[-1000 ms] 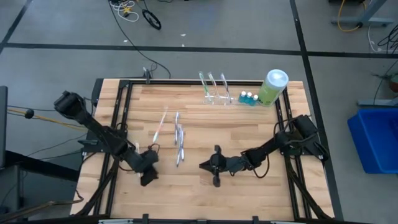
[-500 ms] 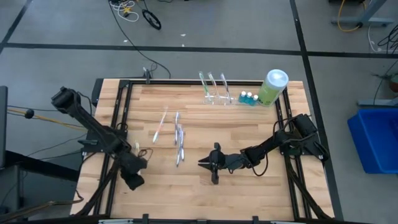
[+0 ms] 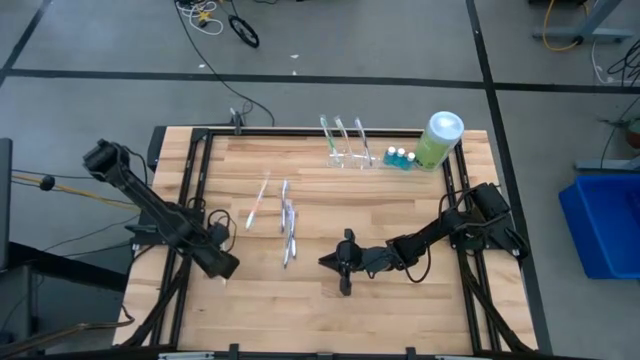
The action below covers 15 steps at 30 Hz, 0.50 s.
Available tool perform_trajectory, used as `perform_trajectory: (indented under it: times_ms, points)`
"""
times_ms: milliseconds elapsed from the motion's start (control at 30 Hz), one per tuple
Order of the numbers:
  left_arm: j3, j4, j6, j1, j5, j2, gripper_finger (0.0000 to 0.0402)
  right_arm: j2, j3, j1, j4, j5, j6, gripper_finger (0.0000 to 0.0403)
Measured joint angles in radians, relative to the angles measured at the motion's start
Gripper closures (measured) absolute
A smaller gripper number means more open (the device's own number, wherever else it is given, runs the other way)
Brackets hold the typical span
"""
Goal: Pick & Place toothbrushing station
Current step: Put the bottom orange toothbrush into the middle section of the transparent organizer
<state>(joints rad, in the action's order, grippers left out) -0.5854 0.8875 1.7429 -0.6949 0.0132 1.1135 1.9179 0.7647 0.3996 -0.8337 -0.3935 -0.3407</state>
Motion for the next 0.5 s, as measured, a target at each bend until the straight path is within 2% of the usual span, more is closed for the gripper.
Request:
perform_trajectory:
  times_ms: [167,333,500]
  points:
    - [0.001,0.057,0.029,0.000,0.003,0.060,0.0263,0.000,0.000,0.000,0.000,-0.001,0.025,0.0383]
    - [0.001,0.030,0.033,0.000,0.071,0.107,0.0221,0.000,0.000,0.000,0.000,-0.001,0.025,0.0397]
    - [0.001,0.028,0.072,0.000,0.116,0.133,0.0205,0.000,0.000,0.000,0.002,-0.001,0.025,0.0392]
